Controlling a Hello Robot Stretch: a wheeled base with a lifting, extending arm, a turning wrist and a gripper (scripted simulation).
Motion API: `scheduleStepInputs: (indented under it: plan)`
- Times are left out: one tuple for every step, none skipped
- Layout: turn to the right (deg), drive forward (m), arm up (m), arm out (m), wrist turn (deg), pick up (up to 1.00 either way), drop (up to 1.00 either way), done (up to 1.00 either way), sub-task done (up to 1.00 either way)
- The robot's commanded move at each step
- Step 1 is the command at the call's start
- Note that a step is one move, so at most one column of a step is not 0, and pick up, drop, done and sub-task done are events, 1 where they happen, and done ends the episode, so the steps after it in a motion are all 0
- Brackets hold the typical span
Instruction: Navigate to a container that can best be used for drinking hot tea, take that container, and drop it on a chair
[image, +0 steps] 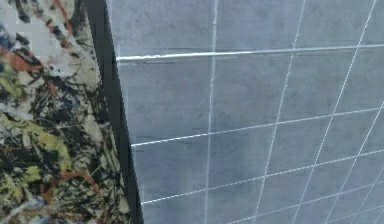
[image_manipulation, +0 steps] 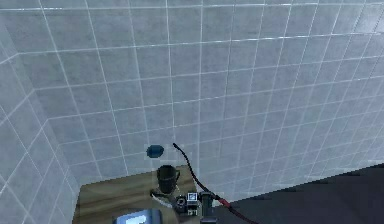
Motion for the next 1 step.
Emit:
scheduleStepInputs:
  plan:
    - [0.0, 0.00, 0.44, 0.00, 0.0, 0.00, 0.00, 0.00, 0.00]
